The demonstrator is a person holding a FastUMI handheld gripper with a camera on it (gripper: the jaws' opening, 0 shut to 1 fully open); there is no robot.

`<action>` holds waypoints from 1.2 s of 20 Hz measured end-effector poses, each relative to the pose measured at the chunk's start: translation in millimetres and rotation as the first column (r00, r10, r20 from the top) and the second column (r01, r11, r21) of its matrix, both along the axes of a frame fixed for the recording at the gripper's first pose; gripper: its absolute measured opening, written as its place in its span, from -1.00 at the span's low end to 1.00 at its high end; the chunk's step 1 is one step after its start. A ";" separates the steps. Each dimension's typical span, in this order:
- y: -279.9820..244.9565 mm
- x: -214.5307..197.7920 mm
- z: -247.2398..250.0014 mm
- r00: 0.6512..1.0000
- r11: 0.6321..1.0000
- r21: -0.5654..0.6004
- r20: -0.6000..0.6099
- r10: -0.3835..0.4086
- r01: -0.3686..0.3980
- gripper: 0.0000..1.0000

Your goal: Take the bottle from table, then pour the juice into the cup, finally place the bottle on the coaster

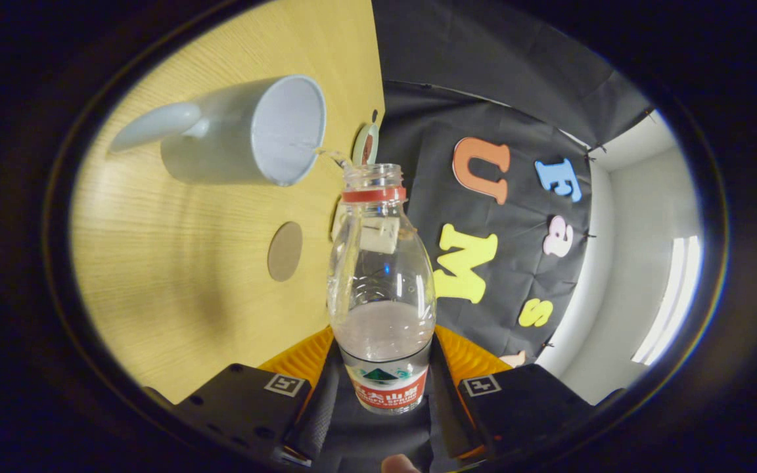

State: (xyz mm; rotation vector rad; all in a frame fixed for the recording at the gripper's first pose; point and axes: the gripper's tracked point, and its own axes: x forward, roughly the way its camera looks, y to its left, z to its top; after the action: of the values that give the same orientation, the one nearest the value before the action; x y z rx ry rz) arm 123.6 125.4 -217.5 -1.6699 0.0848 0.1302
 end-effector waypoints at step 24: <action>18.1 4.9 31.5 0.996 0.980 -0.190 0.045 0.074 -0.065 0.45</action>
State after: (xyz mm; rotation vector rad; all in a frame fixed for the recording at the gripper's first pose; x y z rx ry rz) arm 128.5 143.5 -186.0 -1.8648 -0.0005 0.1350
